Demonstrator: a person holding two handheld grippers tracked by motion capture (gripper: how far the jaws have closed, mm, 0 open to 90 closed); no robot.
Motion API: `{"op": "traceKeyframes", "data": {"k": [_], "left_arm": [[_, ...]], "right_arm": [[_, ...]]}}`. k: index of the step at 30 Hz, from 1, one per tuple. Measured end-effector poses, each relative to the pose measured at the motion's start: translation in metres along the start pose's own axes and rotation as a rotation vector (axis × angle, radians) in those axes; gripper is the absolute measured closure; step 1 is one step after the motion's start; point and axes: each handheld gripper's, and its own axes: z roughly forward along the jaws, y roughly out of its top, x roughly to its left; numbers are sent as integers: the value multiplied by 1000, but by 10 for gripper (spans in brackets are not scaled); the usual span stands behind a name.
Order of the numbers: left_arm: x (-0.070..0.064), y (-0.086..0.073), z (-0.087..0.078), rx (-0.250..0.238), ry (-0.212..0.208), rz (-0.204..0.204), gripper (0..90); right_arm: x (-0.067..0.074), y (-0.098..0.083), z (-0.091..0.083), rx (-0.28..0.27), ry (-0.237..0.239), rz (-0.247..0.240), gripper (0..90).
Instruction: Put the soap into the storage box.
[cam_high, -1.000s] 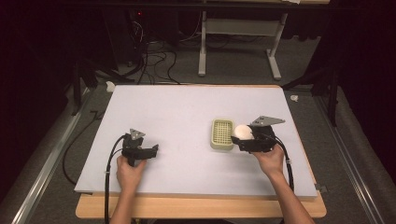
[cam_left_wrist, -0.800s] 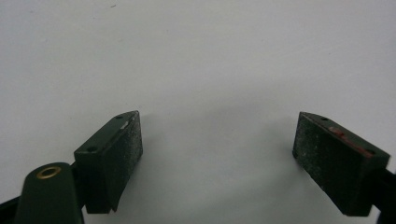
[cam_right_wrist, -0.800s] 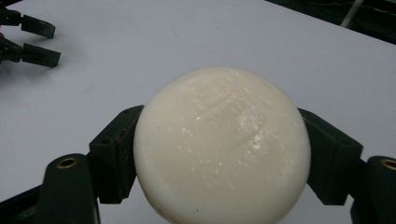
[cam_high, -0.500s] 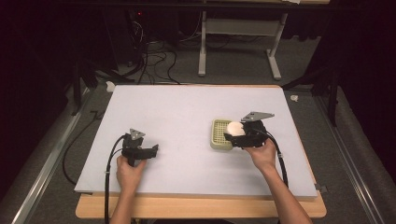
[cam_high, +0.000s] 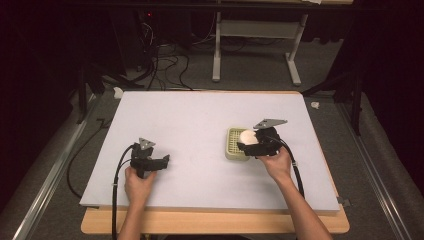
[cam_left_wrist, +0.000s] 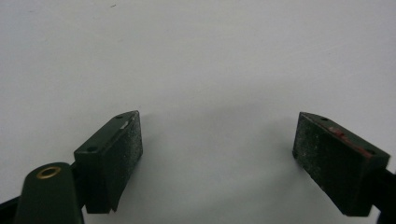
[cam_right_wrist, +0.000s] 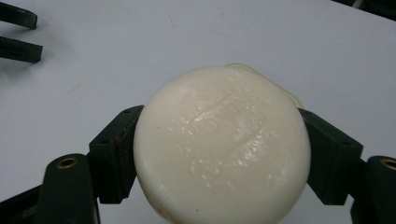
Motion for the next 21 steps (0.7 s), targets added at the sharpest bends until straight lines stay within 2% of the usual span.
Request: {"op": "traceKeyframes", "data": {"k": [5, 21], "left_arm": [[0, 0, 0, 0, 0, 0, 163], [0, 0, 0, 0, 0, 0, 164]], "right_arm": [[1, 4, 7, 18, -13, -4, 245], [6, 12, 33, 69, -6, -9, 244]]}}
